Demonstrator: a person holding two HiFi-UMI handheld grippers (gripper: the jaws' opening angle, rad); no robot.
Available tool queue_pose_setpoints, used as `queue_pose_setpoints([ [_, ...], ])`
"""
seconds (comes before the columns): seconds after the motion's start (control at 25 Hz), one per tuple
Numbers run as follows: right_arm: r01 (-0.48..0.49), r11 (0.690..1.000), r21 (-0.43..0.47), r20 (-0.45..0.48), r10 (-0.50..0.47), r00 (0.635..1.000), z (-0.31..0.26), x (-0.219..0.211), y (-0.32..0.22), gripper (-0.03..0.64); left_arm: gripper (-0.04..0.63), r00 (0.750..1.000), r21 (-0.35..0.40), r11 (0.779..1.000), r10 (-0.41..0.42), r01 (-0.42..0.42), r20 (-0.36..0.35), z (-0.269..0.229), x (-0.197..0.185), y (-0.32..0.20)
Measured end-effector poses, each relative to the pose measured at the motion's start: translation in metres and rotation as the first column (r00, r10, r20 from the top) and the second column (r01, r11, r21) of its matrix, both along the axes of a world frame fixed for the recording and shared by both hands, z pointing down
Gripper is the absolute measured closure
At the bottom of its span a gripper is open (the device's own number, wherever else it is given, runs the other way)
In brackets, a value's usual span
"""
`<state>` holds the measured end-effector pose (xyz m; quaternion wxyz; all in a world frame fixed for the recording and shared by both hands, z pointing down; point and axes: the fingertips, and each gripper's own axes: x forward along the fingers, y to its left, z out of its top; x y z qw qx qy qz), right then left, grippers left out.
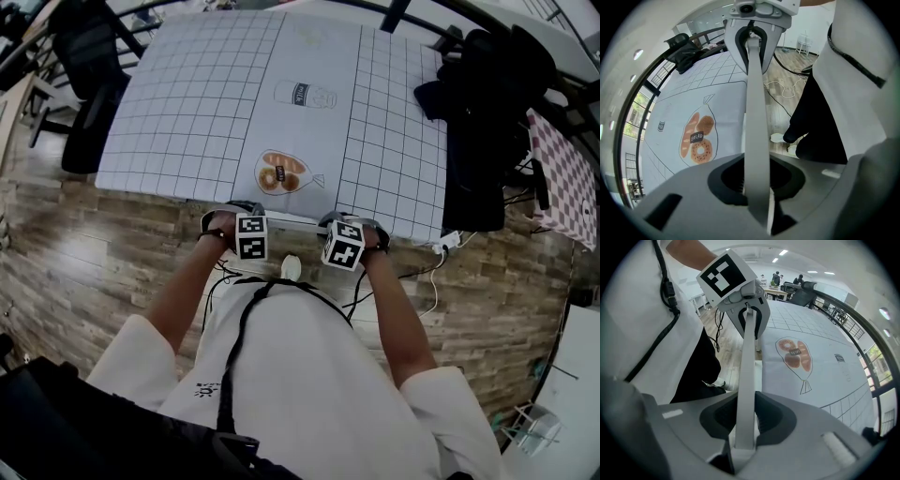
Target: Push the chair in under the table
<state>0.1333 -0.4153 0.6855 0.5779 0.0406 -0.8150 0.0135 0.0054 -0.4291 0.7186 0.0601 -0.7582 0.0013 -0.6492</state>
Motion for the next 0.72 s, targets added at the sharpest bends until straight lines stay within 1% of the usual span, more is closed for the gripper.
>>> queue_pose_setpoints([
  [0.16,-0.005,1.000,0.023,0.003,0.005,1.000,-0.001,0.003,-0.008,0.531,0.500,1.000,0.007,1.000,-0.010,0.010,-0.001,-0.001,0.003,-0.006],
  [0.48,-0.015,0.999,0.043,-0.004,0.015,1.000,-0.001,0.004,-0.015,0.531,0.500,1.000,0.017,1.000,-0.010,0.010,0.003,-0.001,0.004,-0.012],
  [0.72,-0.026,0.999,0.038,-0.025,0.027,0.999,0.000,0.003,-0.014,0.529,0.489,1.000,-0.017,1.000,-0.009,0.008,-0.014,-0.002,0.003,-0.011],
])
